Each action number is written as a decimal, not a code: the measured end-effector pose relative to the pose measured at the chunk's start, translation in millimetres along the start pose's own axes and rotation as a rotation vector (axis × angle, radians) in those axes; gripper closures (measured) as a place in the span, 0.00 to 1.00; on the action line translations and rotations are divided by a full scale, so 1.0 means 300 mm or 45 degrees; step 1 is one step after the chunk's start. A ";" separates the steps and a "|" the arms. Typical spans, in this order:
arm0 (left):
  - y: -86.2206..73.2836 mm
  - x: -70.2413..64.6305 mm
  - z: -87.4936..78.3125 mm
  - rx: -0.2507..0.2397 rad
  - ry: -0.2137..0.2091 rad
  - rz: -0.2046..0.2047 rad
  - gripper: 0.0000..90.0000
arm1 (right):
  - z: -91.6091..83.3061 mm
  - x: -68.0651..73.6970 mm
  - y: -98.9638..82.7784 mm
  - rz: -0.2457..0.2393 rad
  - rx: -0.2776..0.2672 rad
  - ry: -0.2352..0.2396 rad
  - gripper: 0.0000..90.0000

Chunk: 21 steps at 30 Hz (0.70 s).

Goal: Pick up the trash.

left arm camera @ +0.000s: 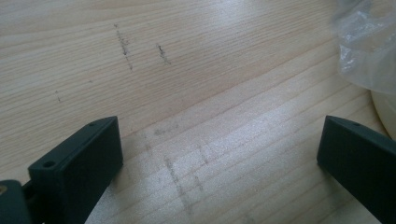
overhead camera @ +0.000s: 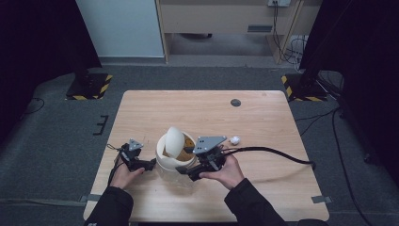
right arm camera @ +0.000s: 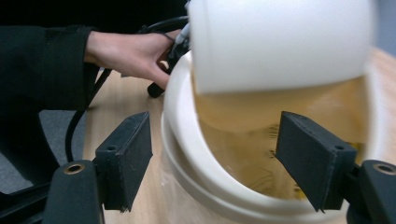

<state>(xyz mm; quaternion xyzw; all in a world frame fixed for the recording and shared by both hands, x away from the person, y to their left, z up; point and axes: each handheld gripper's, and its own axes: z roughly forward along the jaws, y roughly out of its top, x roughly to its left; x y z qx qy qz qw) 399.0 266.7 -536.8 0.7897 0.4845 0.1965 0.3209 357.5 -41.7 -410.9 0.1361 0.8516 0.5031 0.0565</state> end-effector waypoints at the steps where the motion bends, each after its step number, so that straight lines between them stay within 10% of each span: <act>1: 0.000 0.000 0.000 0.000 0.000 0.000 0.00 | 0.000 0.000 0.000 0.000 0.000 0.000 0.30; 21: -0.001 -0.001 -0.001 0.001 0.001 0.000 0.00 | -0.278 -0.127 -0.074 0.105 -0.154 -0.285 0.25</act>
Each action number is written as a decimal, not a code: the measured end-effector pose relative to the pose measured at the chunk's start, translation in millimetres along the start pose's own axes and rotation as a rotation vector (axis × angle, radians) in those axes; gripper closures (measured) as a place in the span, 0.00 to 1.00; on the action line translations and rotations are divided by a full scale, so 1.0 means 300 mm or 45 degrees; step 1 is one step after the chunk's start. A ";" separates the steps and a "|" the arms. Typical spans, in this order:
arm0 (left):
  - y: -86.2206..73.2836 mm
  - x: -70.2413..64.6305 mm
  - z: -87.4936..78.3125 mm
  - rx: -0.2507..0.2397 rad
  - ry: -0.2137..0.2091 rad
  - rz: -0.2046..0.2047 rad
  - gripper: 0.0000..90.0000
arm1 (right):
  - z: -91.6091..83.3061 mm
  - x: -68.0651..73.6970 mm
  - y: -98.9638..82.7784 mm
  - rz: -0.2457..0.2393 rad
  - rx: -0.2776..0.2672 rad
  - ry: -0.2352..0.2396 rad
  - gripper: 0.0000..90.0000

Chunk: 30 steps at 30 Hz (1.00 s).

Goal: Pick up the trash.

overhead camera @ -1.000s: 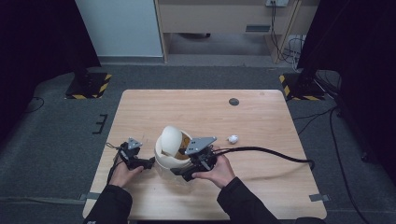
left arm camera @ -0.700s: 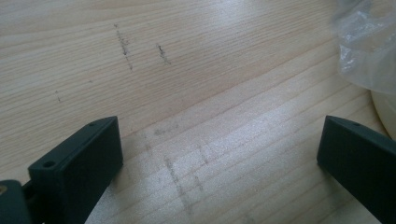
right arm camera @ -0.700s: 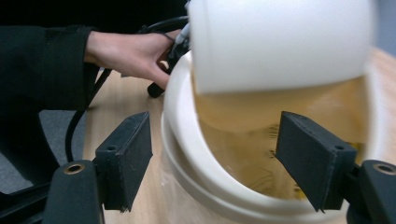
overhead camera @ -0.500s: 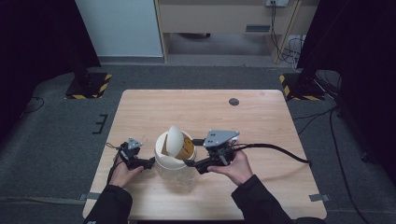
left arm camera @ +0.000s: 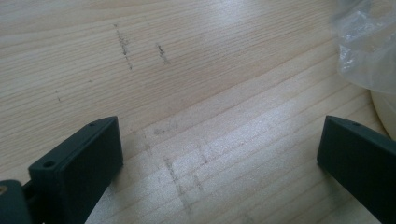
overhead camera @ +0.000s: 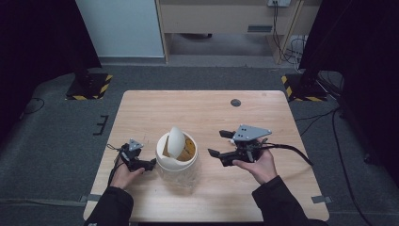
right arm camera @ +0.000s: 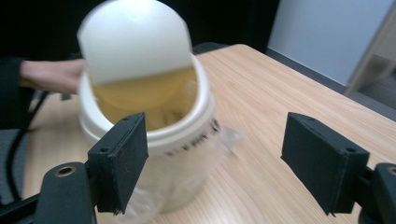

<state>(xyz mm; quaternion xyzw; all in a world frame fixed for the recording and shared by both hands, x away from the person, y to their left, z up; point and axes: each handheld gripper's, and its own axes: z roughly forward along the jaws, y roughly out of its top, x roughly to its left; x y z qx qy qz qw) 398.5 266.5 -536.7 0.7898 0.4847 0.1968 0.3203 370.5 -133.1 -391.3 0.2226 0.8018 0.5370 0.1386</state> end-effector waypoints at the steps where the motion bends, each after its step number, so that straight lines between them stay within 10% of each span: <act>1: 0.000 0.000 0.000 0.000 0.000 0.000 0.00 | -0.015 -0.015 -0.018 0.005 0.001 -0.036 0.26; 30: 0.000 -0.001 0.000 -0.002 0.001 -0.003 0.00 | -0.064 -0.233 -0.195 0.129 0.128 -0.385 0.28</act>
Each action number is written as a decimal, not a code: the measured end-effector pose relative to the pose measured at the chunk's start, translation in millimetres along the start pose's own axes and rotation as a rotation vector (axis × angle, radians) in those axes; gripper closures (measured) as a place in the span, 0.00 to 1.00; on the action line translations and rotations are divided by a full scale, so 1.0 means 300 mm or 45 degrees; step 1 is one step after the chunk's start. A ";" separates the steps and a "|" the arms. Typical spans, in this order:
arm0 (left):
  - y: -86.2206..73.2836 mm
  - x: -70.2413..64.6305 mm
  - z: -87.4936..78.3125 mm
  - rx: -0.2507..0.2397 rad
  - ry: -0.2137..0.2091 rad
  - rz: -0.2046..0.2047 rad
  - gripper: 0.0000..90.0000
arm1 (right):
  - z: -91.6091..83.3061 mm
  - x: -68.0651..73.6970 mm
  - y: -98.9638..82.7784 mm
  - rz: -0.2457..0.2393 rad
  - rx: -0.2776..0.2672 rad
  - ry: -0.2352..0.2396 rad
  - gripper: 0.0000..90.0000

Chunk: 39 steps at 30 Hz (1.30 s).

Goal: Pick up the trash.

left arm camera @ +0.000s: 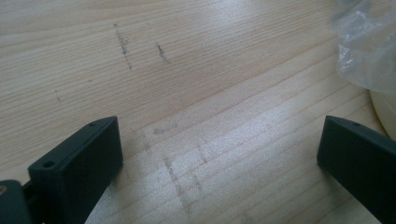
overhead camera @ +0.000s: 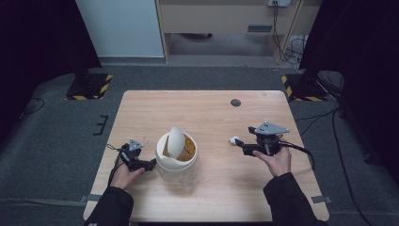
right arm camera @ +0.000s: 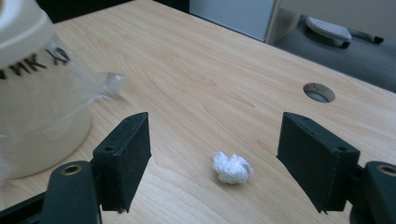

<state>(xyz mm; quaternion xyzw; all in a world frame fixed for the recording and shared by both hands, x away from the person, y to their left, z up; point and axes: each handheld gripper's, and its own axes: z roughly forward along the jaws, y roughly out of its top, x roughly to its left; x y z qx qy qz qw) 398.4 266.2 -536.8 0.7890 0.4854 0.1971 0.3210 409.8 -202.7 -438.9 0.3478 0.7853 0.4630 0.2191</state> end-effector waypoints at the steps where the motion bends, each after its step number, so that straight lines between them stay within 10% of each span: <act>1: 0.000 0.000 0.000 0.000 0.000 0.000 0.00 | 0.011 -0.012 -0.008 0.003 0.023 -0.007 0.28; 39: 0.000 0.000 0.000 -0.001 0.000 0.000 0.00 | 0.298 -0.068 -0.096 -0.066 0.371 -0.063 0.38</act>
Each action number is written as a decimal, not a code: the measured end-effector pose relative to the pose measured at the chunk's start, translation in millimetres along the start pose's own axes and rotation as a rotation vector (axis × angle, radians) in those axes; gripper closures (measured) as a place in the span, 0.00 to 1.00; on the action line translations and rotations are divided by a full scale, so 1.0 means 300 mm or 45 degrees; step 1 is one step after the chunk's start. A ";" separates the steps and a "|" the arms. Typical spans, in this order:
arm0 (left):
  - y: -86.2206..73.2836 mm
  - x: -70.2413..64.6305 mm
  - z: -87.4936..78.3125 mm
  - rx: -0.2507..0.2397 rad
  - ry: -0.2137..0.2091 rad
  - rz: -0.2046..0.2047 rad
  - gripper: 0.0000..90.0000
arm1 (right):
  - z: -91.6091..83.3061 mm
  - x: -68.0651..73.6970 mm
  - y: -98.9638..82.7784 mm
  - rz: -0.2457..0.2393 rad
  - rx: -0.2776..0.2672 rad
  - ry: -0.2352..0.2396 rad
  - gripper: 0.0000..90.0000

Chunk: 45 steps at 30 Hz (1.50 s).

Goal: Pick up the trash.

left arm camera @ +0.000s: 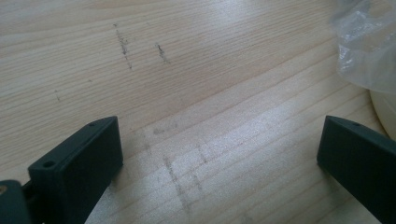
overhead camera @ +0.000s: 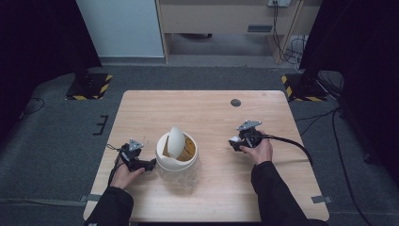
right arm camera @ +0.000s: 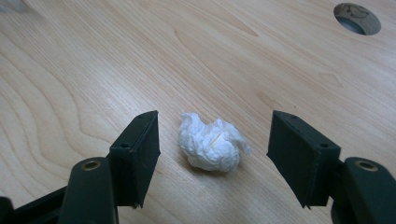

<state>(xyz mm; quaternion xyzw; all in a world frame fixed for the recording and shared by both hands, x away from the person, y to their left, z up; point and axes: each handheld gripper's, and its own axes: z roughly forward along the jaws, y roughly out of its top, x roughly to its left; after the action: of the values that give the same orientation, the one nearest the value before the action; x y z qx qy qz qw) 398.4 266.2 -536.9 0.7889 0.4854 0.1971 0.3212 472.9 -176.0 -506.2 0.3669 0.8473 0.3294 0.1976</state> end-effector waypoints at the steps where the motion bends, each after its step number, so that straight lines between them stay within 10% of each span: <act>1: 0.000 0.000 0.000 0.000 0.000 0.000 0.00 | 0.002 -0.001 0.000 0.001 0.006 0.002 0.38; 27: 0.000 0.000 0.000 0.000 0.000 0.000 0.00 | 0.032 0.011 -0.006 0.014 0.094 0.039 0.70; 45: 0.000 0.000 0.000 0.000 0.000 0.000 0.00 | -0.196 0.015 -0.022 0.080 -0.177 0.175 0.70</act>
<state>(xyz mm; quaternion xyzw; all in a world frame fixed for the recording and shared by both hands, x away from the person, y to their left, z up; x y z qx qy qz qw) 398.3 266.2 -536.9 0.7888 0.4854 0.1973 0.3213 432.9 -200.3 -469.7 0.3553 0.8220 0.4178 0.1534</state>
